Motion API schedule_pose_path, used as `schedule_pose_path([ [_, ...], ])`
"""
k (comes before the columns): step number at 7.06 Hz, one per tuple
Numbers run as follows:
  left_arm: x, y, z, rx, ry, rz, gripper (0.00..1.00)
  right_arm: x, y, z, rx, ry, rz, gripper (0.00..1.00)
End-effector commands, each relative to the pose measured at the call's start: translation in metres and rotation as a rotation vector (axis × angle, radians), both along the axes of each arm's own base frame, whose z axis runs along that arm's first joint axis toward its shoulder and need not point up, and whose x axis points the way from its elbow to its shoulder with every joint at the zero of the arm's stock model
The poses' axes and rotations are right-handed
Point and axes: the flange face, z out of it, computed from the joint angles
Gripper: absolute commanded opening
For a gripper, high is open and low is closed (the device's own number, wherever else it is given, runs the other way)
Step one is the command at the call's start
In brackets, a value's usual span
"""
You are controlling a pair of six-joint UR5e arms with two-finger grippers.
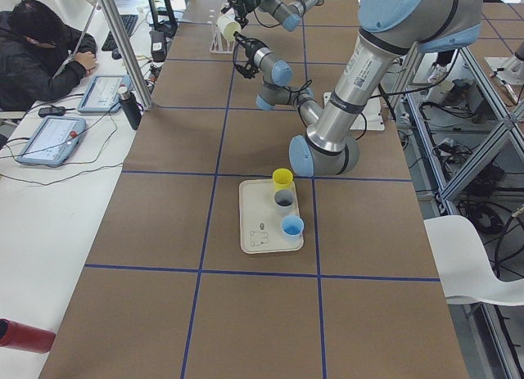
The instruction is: Transfer IKEA cup to right arm and place on rack
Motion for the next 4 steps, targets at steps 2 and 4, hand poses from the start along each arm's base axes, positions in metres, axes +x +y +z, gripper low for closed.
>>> schedule_pose_path([
  [2,0.012,0.013,-0.003,-0.014,0.012,0.007,0.00,-0.003,-0.002,0.002,-0.007,0.002,0.007,1.00],
  [4,0.013,0.015,-0.017,-0.007,0.031,0.007,0.00,-0.003,-0.002,0.003,-0.008,0.003,0.007,0.99],
])
